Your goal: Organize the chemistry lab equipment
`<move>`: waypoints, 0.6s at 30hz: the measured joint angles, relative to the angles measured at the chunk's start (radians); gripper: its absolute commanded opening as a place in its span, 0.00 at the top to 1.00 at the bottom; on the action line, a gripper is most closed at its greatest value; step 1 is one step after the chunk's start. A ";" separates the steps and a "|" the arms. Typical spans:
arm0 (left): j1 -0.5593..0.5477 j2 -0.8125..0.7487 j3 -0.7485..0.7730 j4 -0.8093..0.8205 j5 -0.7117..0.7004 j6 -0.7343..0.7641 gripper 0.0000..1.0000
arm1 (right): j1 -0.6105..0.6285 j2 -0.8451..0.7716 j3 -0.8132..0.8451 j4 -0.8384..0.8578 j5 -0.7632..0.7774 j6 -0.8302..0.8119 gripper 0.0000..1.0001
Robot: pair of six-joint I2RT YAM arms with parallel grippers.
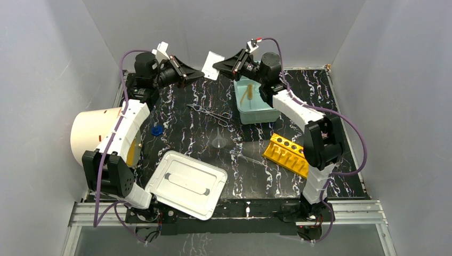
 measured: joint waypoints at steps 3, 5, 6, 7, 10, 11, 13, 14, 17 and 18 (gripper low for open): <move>0.000 0.000 -0.001 -0.020 -0.004 0.013 0.55 | 0.000 0.000 0.000 0.005 0.000 0.001 0.99; 0.000 0.000 -0.003 -0.031 -0.008 0.024 0.36 | 0.000 0.000 0.000 -0.003 0.000 -0.016 1.00; 0.000 0.000 -0.003 -0.041 -0.013 0.028 0.30 | 0.000 0.000 0.001 -0.015 -0.001 -0.027 1.00; 0.000 0.000 -0.003 -0.057 -0.021 0.037 0.25 | -0.002 0.000 0.002 -0.031 0.000 -0.042 1.00; 0.000 -0.002 0.008 -0.135 -0.063 0.080 0.16 | -0.008 0.000 0.014 -0.110 -0.003 -0.109 1.00; 0.000 -0.005 0.010 -0.158 -0.081 0.093 0.15 | -0.016 0.000 0.025 -0.155 -0.004 -0.148 1.00; 0.000 -0.023 0.010 -0.217 -0.123 0.125 0.14 | -0.036 0.000 0.046 -0.227 -0.005 -0.215 1.00; 0.000 -0.035 0.008 -0.240 -0.142 0.142 0.14 | -0.054 0.000 0.060 -0.266 -0.007 -0.257 1.00; 0.000 -0.082 -0.009 -0.280 -0.191 0.190 0.14 | -0.119 -0.001 0.089 -0.375 -0.016 -0.377 1.00; 0.000 -0.100 -0.014 -0.303 -0.210 0.208 0.14 | -0.151 -0.001 0.109 -0.446 -0.013 -0.437 1.00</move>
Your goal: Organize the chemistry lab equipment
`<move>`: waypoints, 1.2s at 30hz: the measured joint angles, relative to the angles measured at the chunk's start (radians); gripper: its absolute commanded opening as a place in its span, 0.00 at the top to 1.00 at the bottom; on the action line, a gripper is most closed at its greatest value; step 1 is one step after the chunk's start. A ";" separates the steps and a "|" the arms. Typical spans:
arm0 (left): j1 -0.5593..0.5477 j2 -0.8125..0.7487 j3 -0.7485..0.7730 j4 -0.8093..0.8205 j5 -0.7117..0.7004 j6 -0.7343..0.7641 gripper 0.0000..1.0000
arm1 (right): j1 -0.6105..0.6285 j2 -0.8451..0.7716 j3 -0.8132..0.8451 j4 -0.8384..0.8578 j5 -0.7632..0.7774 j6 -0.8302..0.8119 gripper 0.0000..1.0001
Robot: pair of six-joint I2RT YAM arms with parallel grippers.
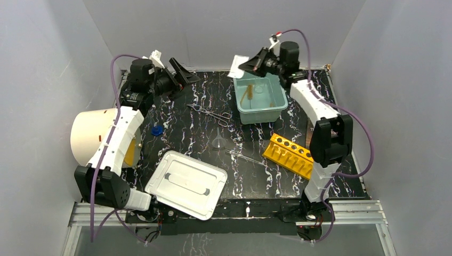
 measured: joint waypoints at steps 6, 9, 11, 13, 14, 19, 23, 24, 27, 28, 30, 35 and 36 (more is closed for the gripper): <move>0.000 -0.006 0.000 -0.070 -0.064 0.055 0.14 | -0.129 0.019 0.177 -0.411 0.143 -0.338 1.00; 0.000 0.012 0.000 -0.099 -0.086 0.060 0.13 | -0.132 0.054 0.267 -0.546 0.206 -0.475 1.00; 0.000 0.023 0.000 -0.110 -0.108 0.064 0.14 | -0.121 0.073 0.277 -0.610 0.227 -0.546 1.00; 0.000 0.029 0.000 -0.120 -0.132 0.070 0.14 | -0.105 0.112 0.290 -0.678 0.241 -0.597 1.00; 0.000 0.031 0.000 -0.122 -0.143 0.073 0.14 | -0.098 0.134 0.297 -0.697 0.247 -0.613 1.00; 0.000 0.045 0.003 -0.136 -0.192 0.082 0.14 | -0.043 0.264 0.306 -0.779 0.279 -0.669 1.00; 0.000 0.071 0.009 -0.142 -0.200 0.092 0.14 | 0.000 0.348 0.322 -0.813 0.291 -0.679 1.00; 0.000 0.078 0.009 -0.146 -0.200 0.092 0.14 | 0.010 0.369 0.342 -0.821 0.293 -0.678 1.00; 0.000 0.085 0.009 -0.148 -0.200 0.097 0.14 | 0.031 0.415 0.396 -0.826 0.309 -0.674 0.99; 0.000 0.085 0.009 -0.149 -0.200 0.100 0.14 | 0.035 0.420 0.402 -0.823 0.317 -0.672 0.96; 0.000 0.085 0.009 -0.148 -0.200 0.111 0.14 | 0.040 0.421 0.404 -0.823 0.337 -0.666 0.92; 0.000 0.084 0.009 -0.152 -0.210 0.143 0.14 | 0.042 0.423 0.417 -0.816 0.389 -0.658 0.82; 0.000 0.084 0.009 -0.153 -0.213 0.148 0.14 | 0.042 0.423 0.418 -0.812 0.396 -0.658 0.80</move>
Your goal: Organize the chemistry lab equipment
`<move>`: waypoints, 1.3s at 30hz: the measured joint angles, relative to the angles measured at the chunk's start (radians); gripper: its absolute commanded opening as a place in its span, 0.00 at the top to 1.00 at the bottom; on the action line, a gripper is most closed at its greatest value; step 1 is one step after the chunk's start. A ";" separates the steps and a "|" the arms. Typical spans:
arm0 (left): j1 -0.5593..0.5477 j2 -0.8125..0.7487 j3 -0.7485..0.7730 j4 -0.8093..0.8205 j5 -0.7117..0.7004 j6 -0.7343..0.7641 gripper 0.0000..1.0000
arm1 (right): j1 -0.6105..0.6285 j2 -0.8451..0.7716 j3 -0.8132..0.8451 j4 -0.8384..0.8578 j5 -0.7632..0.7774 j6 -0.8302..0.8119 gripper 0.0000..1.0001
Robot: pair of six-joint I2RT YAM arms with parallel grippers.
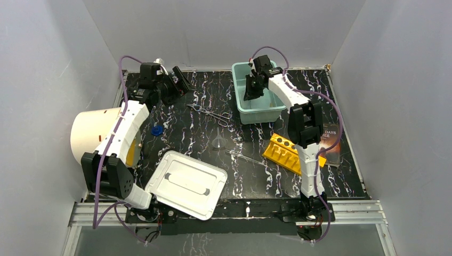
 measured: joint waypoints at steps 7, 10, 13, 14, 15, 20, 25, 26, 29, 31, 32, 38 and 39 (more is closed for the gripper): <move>0.000 -0.006 0.000 -0.003 -0.016 0.033 0.14 | 0.004 0.011 0.038 -0.011 0.042 -0.001 0.62; 0.000 -0.007 0.000 -0.008 -0.022 0.035 0.14 | 0.008 0.011 0.084 -0.031 0.061 -0.002 0.56; 0.000 -0.007 0.000 -0.008 -0.026 0.036 0.14 | 0.013 0.007 0.122 -0.035 0.080 -0.002 0.51; 0.000 -0.007 0.000 -0.008 -0.029 0.036 0.14 | 0.016 0.001 0.124 -0.035 0.089 0.000 0.50; 0.000 -0.007 0.000 -0.009 -0.032 0.036 0.14 | 0.018 -0.006 0.124 -0.040 0.098 0.000 0.49; 0.000 -0.007 0.002 -0.036 -0.064 0.036 0.13 | 0.044 -0.069 0.123 -0.053 0.159 -0.005 0.45; 0.000 -0.008 0.055 -0.098 -0.148 0.033 0.13 | 0.106 -0.180 0.113 -0.012 0.211 -0.063 0.35; 0.000 -0.011 0.070 -0.106 -0.173 0.032 0.13 | 0.125 -0.202 0.111 0.004 0.217 -0.084 0.34; 0.000 -0.031 0.116 -0.138 -0.259 0.030 0.13 | 0.188 -0.241 0.112 0.051 0.220 -0.136 0.33; 0.000 -0.045 0.151 -0.163 -0.315 0.030 0.11 | 0.225 -0.241 0.117 0.067 0.217 -0.160 0.32; 0.000 -0.054 0.167 -0.169 -0.344 0.030 0.09 | 0.249 -0.233 0.121 0.070 0.209 -0.174 0.30; 0.000 -0.137 0.185 -0.189 -0.473 0.031 0.04 | 0.356 -0.090 0.221 0.069 0.194 -0.252 0.22; 0.000 -0.148 0.185 -0.191 -0.486 0.031 0.04 | 0.368 -0.060 0.242 0.068 0.188 -0.261 0.22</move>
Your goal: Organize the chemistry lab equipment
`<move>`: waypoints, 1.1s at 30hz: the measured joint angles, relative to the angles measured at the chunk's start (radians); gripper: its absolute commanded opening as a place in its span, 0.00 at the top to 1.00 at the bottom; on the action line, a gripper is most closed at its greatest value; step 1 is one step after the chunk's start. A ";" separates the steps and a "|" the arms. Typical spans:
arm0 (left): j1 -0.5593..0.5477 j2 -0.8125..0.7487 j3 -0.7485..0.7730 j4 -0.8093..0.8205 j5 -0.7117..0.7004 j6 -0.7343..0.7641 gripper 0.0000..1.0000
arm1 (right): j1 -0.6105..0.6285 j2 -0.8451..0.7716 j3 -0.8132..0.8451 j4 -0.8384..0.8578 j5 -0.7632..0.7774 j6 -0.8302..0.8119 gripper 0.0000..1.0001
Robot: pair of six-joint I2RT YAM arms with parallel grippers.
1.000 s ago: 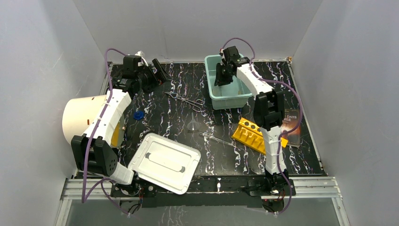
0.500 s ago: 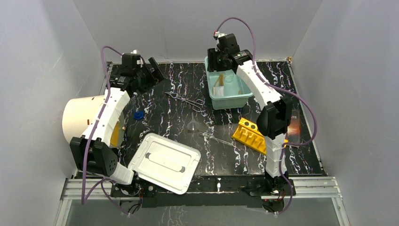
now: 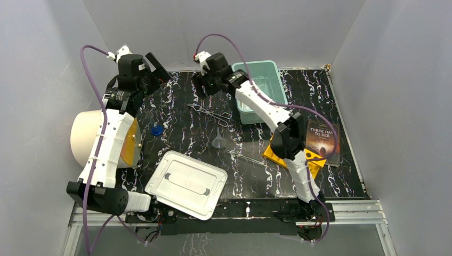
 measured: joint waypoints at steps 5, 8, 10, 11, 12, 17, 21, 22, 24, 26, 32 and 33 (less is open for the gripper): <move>0.000 -0.010 0.002 -0.018 -0.022 0.000 0.03 | 0.035 0.140 0.031 -0.016 -0.001 -0.016 0.20; 0.000 -0.003 0.002 -0.021 -0.015 -0.004 0.03 | 0.036 0.195 0.031 -0.035 0.023 -0.020 0.18; 0.000 0.000 0.001 -0.022 -0.011 -0.010 0.03 | 0.037 0.223 0.030 -0.040 0.037 -0.023 0.18; 0.000 0.001 0.001 -0.023 -0.009 -0.012 0.02 | 0.037 0.229 0.030 -0.041 0.040 -0.023 0.18; 0.000 0.002 0.001 -0.023 -0.005 -0.014 0.02 | 0.036 0.236 0.030 -0.042 0.043 -0.024 0.18; 0.000 0.003 0.001 -0.027 0.014 -0.023 0.02 | 0.037 0.258 0.033 -0.039 0.073 -0.031 0.15; 0.000 0.003 0.000 -0.032 0.033 -0.029 0.02 | 0.037 0.292 0.038 -0.038 0.073 -0.036 0.16; 0.000 0.003 0.000 -0.034 0.036 -0.032 0.02 | 0.037 0.298 0.038 -0.038 0.068 -0.037 0.16; 0.000 0.003 -0.005 -0.035 0.041 -0.035 0.02 | 0.035 0.309 0.038 -0.038 0.058 -0.038 0.22; 0.000 0.003 -0.009 -0.038 0.049 -0.039 0.02 | 0.034 0.318 0.038 -0.038 0.048 -0.039 0.30; 0.000 0.005 -0.009 -0.041 0.074 -0.046 0.02 | 0.018 0.338 0.038 -0.034 -0.010 -0.033 0.40; 0.000 0.006 -0.009 -0.041 0.077 -0.046 0.02 | 0.015 0.338 0.038 -0.031 -0.015 -0.033 0.44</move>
